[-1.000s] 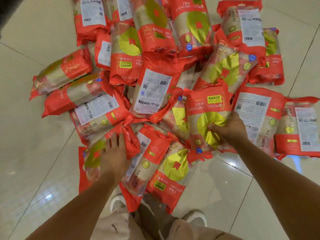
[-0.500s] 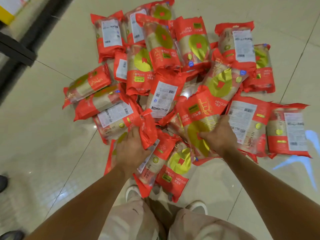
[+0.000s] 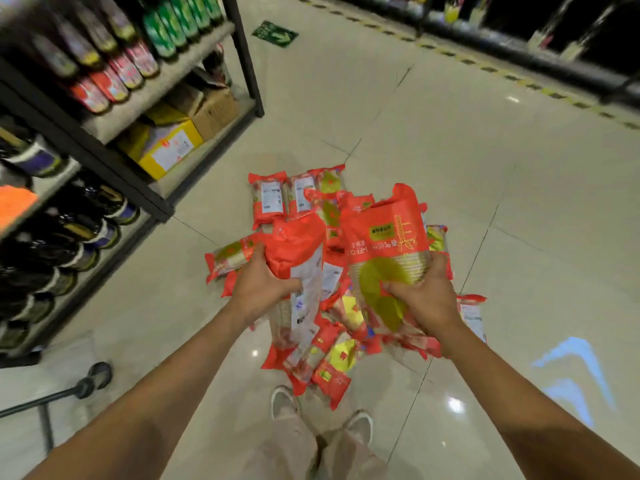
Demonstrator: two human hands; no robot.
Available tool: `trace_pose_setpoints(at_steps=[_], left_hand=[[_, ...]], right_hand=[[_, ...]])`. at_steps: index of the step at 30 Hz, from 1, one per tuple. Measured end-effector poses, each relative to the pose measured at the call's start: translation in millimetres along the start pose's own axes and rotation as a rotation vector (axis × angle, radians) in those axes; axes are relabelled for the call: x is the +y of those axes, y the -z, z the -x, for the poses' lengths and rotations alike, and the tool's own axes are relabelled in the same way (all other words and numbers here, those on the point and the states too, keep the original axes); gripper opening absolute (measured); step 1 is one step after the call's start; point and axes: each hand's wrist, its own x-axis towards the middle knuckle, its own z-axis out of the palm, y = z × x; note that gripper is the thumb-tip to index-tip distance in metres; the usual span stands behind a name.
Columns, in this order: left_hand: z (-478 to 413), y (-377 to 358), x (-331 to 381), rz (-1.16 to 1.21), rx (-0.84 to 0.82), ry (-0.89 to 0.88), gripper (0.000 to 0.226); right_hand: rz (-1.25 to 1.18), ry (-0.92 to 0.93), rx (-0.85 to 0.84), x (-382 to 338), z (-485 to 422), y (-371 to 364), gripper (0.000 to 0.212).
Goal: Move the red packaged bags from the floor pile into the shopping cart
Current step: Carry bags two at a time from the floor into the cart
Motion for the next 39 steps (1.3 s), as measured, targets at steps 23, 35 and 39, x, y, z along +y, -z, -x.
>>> trace_pose_setpoints(at_steps=[23,35,39], left_hand=[[209,220,165,0.13,0.521,-0.174,0.086],[328,227,120,0.228,0.838,0.007,0.088],[376,241,87,0.236,0.925,0.069,0.082]], right_hand=[[-0.022,0.486,0.05,-244,177,60,0.081],[-0.037,0.672,-0.23,-247,232,35,0.084],[-0.029,0.73,-0.339,-256,271,10,0.083]])
